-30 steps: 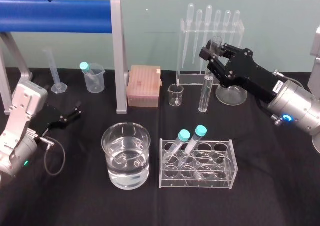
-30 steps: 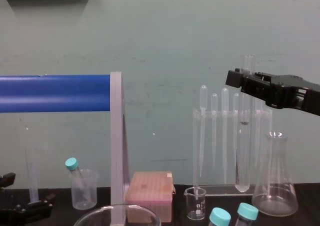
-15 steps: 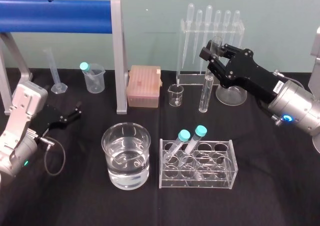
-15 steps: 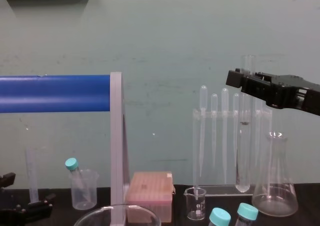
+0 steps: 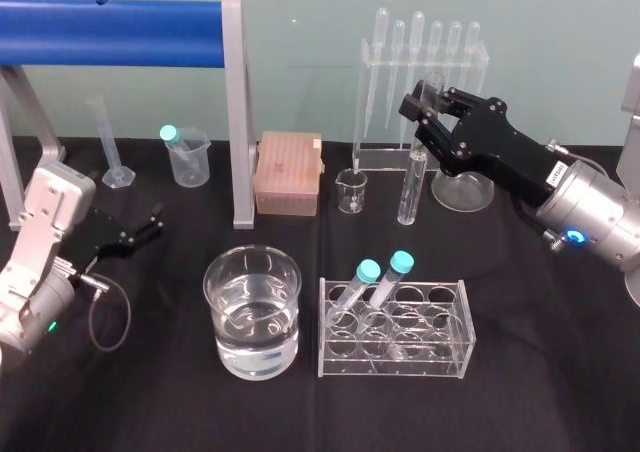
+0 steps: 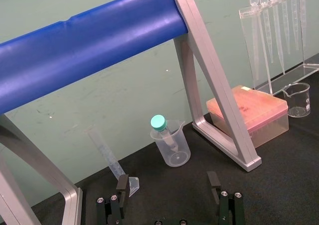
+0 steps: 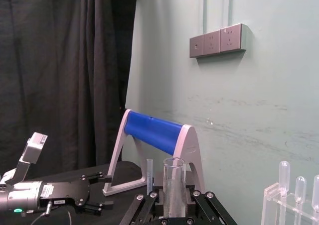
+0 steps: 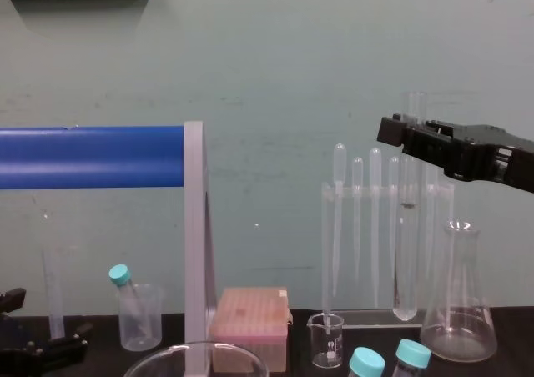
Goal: Hold the test tube with one hand and immerse one end into the beaker, then return it to the test tube rack.
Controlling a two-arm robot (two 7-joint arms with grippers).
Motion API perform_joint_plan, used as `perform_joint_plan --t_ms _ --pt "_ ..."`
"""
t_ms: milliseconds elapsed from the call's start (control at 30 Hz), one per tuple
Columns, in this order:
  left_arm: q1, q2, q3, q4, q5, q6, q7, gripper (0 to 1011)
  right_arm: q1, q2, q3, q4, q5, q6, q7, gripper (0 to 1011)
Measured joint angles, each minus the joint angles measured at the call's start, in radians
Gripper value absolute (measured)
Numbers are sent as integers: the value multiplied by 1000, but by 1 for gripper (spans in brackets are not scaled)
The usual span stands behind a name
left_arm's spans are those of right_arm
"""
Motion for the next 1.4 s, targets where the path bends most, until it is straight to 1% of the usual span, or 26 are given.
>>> perform_joint_plan --t_ms 67,167,200,233,267,333,367,433,467,500,533,633,733,767,933,1067,1133,1400 --pt "0 0 0 0 0 0 0 1000 7 -2 -2 4 3 -3 14 226" --pt "0 0 0 0 0 0 0 1000 29 -10 -10 13 13 -13 52 226" --pt "0 0 0 0 0 0 0 1000 54 -21 -20 23 29 -23 96 225" --pt "0 0 0 0 0 0 0 1000 54 -21 -20 23 29 -23 96 225" --pt "0 0 0 0 0 0 0 1000 72 -31 -30 31 42 -29 126 225" --pt "0 0 0 0 0 0 0 1000 89 -39 -40 37 56 -31 155 225" --pt "0 0 0 0 0 0 0 1000 107 -48 -52 44 69 -33 185 226" --pt "0 0 0 0 0 0 0 1000 123 -57 -66 49 82 -33 214 226" --pt "0 0 0 0 0 0 0 1000 137 -66 -78 51 95 -32 240 226" --pt "0 0 0 0 0 0 0 1000 142 -69 -84 52 99 -31 250 225" --pt "0 0 0 0 0 0 0 1000 153 -78 -97 53 110 -29 274 226" --pt "0 0 0 0 0 0 0 1000 166 -90 -123 52 127 -20 308 226" --pt "0 0 0 0 0 0 0 1000 169 -94 -140 51 136 -11 325 225" --pt "0 0 0 0 0 0 0 1000 171 -97 -154 51 141 -5 335 225" --pt "0 0 0 0 0 0 0 1000 186 -103 -190 63 145 8 365 226" --pt "0 0 0 0 0 0 0 1000 210 -110 -225 96 138 8 391 226" --pt "0 0 0 0 0 0 0 1000 219 -114 -236 109 135 8 400 225" --pt "0 0 0 0 0 0 0 1000 270 -142 -300 197 114 0 447 226"
